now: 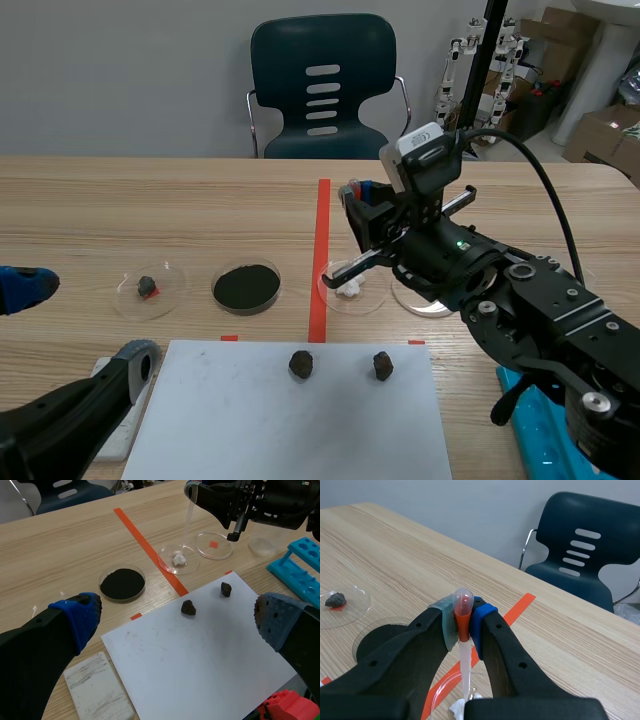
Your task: Squeeze the dropper onto the mineral
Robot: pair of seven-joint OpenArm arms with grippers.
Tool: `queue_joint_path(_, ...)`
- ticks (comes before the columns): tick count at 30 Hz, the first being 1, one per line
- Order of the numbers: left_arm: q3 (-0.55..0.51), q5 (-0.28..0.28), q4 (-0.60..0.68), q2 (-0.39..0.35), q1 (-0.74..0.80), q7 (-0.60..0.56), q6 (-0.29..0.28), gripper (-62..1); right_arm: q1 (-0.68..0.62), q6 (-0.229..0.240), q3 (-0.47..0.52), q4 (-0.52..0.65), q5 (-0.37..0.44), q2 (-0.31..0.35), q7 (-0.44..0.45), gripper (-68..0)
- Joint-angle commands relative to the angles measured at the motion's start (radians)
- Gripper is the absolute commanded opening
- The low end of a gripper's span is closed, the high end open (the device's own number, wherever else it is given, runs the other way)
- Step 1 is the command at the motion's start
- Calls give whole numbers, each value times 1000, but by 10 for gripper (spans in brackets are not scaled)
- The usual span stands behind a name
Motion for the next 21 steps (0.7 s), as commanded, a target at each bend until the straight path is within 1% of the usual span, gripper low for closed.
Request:
queue_joint_path(1,5,-10,6,5,3,-14,-2,14,20,1,-1,9,11,0,18,-662)
queue_joint_path(21,5,-10,6,5,3,-14,-2,14,20,0,0,21,11,5,18,-662)
